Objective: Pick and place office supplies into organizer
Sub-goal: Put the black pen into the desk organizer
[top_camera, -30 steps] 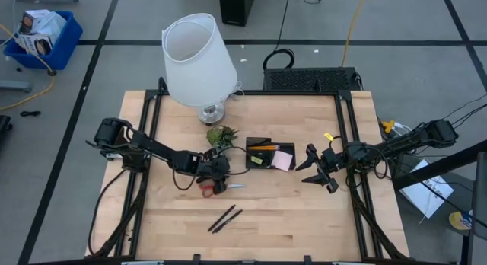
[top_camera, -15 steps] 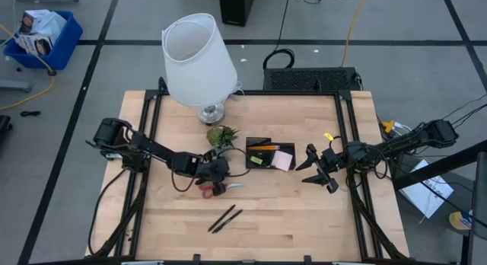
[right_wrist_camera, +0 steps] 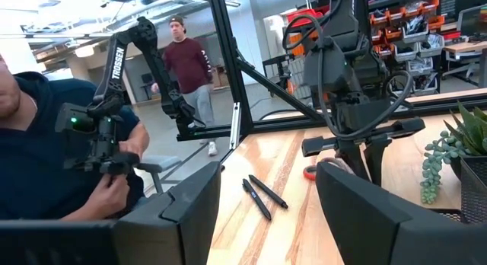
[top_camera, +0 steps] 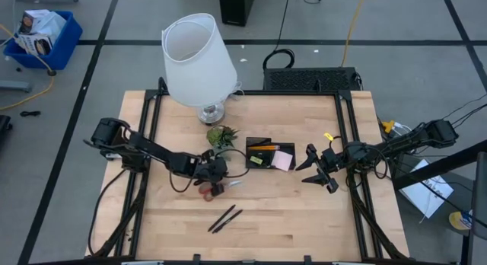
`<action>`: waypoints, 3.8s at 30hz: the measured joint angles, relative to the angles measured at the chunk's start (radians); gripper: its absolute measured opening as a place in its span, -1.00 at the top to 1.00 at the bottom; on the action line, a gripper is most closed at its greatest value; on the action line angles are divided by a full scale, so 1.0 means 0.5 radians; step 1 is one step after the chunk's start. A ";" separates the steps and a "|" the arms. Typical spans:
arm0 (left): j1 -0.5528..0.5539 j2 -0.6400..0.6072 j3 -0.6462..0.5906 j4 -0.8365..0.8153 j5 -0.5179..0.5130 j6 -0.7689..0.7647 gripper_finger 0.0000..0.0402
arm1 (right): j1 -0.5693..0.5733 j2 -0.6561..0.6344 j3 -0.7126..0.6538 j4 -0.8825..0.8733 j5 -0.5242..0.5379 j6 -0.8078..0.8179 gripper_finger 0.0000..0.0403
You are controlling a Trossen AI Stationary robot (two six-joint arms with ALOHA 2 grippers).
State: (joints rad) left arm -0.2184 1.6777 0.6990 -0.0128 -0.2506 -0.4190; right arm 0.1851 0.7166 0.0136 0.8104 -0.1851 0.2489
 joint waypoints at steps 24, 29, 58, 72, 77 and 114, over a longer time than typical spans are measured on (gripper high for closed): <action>0.017 -0.280 0.005 0.715 -0.287 0.559 0.77 | 0.000 -0.001 0.000 0.000 0.000 0.000 -0.05; 0.090 -0.281 0.008 1.132 -0.288 0.803 0.77 | -0.001 0.000 0.000 0.001 0.000 0.000 -0.05; 0.659 0.374 0.303 2.589 0.597 0.729 0.77 | 0.000 -0.001 0.000 0.000 0.001 0.001 -0.05; 0.750 0.494 0.378 2.550 0.685 0.775 0.77 | -0.001 -0.001 0.000 0.000 0.001 0.000 -0.05; 0.779 0.495 0.377 2.493 0.730 0.782 0.77 | 0.000 -0.001 0.000 0.000 0.000 0.001 -0.05; 0.045 -0.134 0.223 0.555 0.343 0.308 0.04 | 0.000 0.000 0.000 0.001 0.000 0.000 -0.05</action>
State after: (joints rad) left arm -0.1959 1.6109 0.8104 0.2647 -0.0793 -0.2649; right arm 0.1852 0.7166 0.0135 0.8107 -0.1851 0.2489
